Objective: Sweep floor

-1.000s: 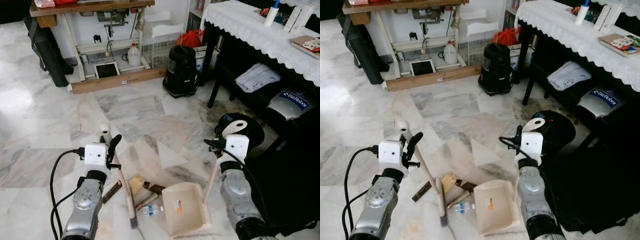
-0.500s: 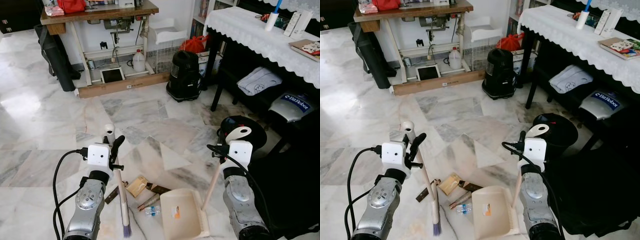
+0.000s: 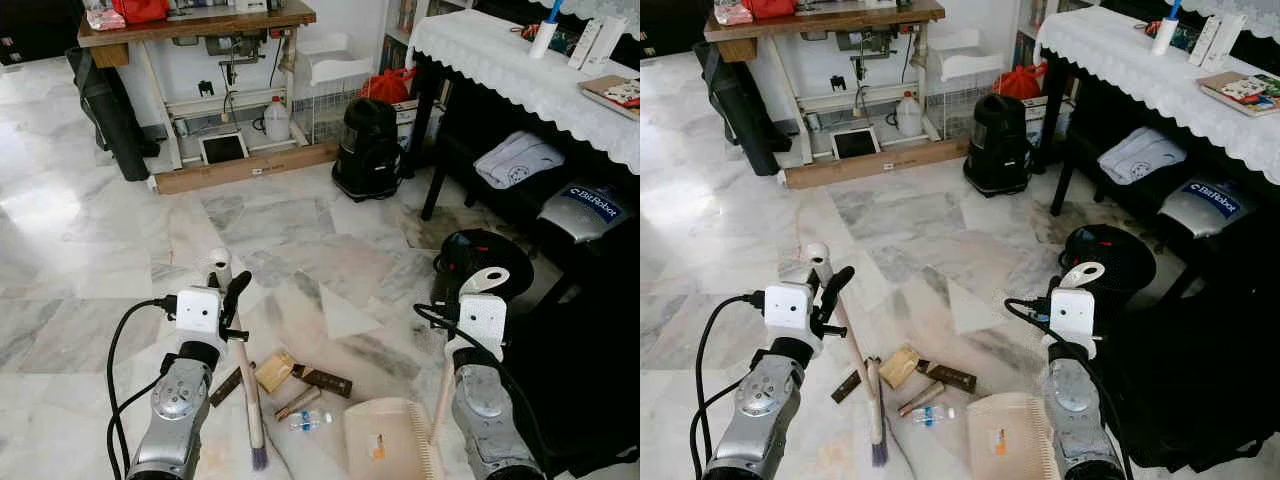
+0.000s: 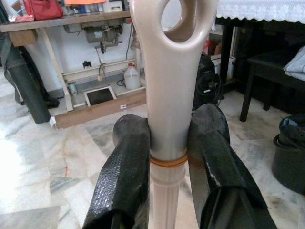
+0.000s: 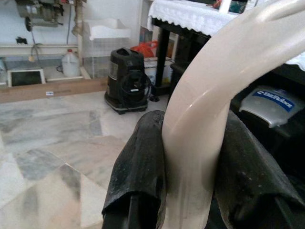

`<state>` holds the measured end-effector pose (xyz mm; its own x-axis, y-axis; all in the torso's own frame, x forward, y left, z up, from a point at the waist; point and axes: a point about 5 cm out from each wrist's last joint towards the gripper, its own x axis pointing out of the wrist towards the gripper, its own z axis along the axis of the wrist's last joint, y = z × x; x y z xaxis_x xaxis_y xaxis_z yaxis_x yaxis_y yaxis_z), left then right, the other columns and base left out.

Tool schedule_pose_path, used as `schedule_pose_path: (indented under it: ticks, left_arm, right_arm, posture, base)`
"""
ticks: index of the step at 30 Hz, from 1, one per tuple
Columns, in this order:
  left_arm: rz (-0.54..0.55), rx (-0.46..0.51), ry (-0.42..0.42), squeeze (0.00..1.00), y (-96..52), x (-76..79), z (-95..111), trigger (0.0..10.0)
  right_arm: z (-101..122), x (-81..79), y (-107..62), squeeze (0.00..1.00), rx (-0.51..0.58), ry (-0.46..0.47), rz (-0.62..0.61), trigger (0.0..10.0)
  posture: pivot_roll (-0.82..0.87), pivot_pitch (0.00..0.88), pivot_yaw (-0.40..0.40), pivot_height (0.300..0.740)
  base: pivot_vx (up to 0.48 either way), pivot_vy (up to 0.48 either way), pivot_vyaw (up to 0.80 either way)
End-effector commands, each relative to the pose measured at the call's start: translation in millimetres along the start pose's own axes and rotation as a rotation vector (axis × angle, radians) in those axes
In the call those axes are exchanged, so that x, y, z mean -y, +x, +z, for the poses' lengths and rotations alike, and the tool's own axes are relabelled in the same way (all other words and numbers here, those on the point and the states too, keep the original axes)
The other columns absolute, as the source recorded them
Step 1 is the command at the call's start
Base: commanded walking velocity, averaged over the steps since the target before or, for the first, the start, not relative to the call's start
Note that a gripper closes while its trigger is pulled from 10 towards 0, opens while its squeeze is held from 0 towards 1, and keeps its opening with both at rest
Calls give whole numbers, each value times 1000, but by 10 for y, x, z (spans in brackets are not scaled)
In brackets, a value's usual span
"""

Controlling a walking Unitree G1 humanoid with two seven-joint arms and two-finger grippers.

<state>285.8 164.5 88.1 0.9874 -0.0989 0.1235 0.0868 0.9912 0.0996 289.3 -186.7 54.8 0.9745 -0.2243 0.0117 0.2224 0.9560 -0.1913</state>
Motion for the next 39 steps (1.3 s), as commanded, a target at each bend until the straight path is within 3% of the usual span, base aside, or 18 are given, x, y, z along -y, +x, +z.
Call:
schedule_pose_path:
  ticks: [1, 22, 31, 39]
  left_arm:
    - [-4, 52, -8, 0, 18, -6, 103, 10000]
    - [-48, 47, -6, 0, 32, -64, 135, 10000]
    - [-62, 51, -6, 0, 23, -54, 152, 10000]
    - [-66, 52, -6, 0, 20, -57, 162, 10000]
  right_arm:
    - [-7, 39, -2, 0, 5, -14, -17, 10000]
    - [-220, -39, -106, 0, -51, -22, -14, 10000]
    - [-7, -73, -15, 0, 70, 15, -17, 10000]
    - [35, -88, 35, 0, 88, 17, -12, 10000]
  posture:
    - [63, 68, 1, 740]
    - [93, 80, 29, 740]
    - [95, 81, 36, 740]
    - [100, 83, 36, 740]
  base:
    - [0, 0, 0]
    - [0, 0, 0]
    - [0, 0, 0]
    - [0, 0, 0]
